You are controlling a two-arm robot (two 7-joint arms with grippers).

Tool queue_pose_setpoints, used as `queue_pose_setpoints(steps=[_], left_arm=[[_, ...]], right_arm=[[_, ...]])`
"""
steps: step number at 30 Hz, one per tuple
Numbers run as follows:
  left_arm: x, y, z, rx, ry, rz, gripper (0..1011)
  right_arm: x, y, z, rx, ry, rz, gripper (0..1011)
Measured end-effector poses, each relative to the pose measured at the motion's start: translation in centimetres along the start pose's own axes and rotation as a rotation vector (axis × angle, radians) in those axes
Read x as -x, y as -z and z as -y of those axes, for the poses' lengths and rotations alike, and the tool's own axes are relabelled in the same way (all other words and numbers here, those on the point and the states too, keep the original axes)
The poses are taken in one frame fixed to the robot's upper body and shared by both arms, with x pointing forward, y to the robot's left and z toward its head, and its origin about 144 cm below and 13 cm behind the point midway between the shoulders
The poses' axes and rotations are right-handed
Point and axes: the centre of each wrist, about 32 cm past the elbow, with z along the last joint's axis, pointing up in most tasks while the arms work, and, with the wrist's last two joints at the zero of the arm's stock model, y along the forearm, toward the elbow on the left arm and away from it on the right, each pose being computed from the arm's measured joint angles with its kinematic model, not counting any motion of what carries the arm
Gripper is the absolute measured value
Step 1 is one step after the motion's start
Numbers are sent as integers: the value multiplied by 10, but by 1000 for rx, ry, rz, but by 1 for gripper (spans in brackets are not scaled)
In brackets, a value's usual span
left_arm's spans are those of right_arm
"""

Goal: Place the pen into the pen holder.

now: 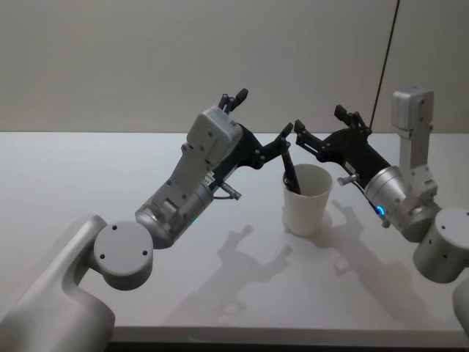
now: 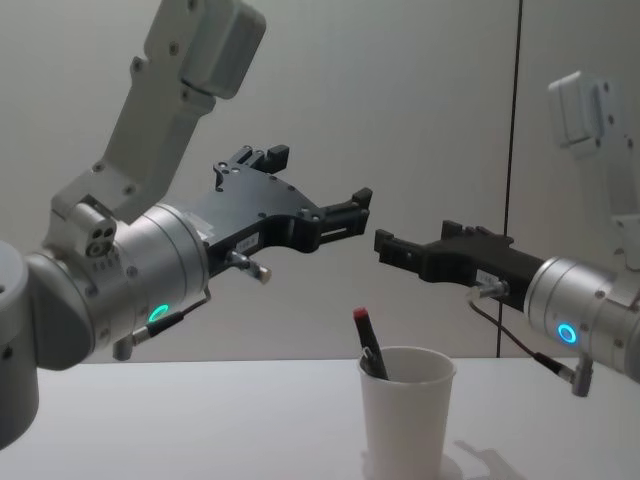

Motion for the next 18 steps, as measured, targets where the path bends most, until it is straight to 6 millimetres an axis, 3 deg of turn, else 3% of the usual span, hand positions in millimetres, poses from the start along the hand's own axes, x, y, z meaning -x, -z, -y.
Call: queue_pose_setpoints(steps=[1,18], left_arm=[[0,0,0,0,0,0,1004],[0,0,0,0,0,0,1004]], right_arm=[[0,0,0,0,0,0,999],[0,0,0,-1,1,-5,1001]])
